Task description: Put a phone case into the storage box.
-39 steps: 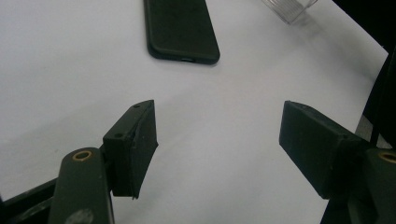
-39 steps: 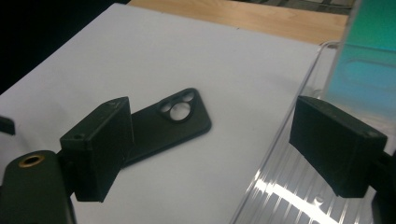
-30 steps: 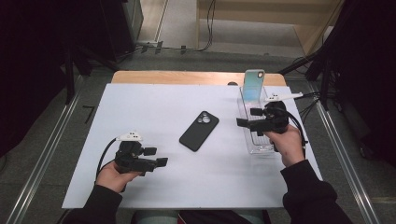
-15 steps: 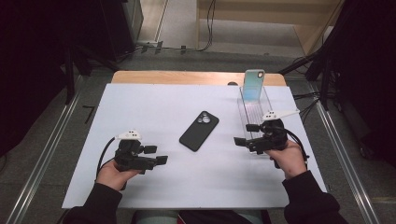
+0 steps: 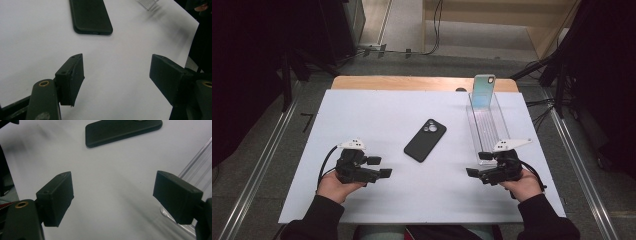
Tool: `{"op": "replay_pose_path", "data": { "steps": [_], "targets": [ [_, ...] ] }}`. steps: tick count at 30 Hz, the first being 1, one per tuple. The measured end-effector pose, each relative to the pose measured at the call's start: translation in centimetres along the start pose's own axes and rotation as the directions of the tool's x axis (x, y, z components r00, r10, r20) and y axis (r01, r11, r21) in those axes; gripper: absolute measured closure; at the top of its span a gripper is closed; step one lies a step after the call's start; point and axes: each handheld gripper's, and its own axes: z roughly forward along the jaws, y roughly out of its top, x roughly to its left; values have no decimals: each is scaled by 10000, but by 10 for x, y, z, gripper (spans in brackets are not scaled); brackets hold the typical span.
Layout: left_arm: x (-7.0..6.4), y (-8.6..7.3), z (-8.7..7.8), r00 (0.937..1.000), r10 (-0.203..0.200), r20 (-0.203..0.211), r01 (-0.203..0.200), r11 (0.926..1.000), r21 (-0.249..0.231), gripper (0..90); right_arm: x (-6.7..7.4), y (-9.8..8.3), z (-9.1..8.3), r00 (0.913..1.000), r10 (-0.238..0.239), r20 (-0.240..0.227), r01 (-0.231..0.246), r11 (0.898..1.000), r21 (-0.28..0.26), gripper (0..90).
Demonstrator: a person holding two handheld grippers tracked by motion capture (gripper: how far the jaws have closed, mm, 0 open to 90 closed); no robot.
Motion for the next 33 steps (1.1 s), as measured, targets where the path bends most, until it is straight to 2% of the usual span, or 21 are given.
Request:
{"op": "replay_pose_path", "data": {
  "steps": [1,3,5,8,13,18,22,23,24,25,28,31,33],
  "targets": [
    [0,0,0,10000,-14,-7,14,10000,-3,279,1,-1,-1,9999,127,-29,-126,9998,138,150],
    [1,0,-1,9999,-41,121,41,10000,11,280,2,-4,-3,9998,-37,197,36,10000,75,150],
    [0,1,-2,9996,-50,291,52,10000,-69,267,2,-7,-5,10000,-1,67,0,9999,129,150],
    [-1,2,-1,9995,2,302,0,10000,-75,254,3,-10,-6,9999,12,-137,-8,9996,264,150],
    [-3,4,1,9995,75,305,-74,10000,-48,252,4,-13,-5,9997,-13,-227,23,9990,441,150],
    [-3,12,4,9988,-161,472,163,9999,-32,229,3,-16,-1,9997,-45,-244,62,9975,706,150],
    [-5,25,9,9991,37,424,-34,10000,-78,128,5,-16,-1,9996,-59,-289,80,9972,740,150],
    [-5,28,10,9986,40,518,-35,9999,-104,109,5,-16,-1,9995,-55,-303,77,9973,736,150],
    [-5,30,13,9984,32,573,-27,10000,-88,43,5,-16,0,9995,-47,-313,70,9972,746,150],
    [-6,32,15,9984,37,570,-36,10000,-23,0,5,-16,0,9995,-49,-305,72,9972,747,150],
    [-8,36,21,9983,117,579,-116,9999,-25,0,5,-15,0,9995,-52,-321,75,9974,718,150],
    [-12,43,26,9987,473,184,-477,9987,202,0,6,-15,-1,9994,-100,-345,123,9976,688,150],
    [-12,47,29,9990,442,110,-445,9988,217,5,6,-15,-1,9994,-121,-335,145,9974,706,150]
  ]
}}
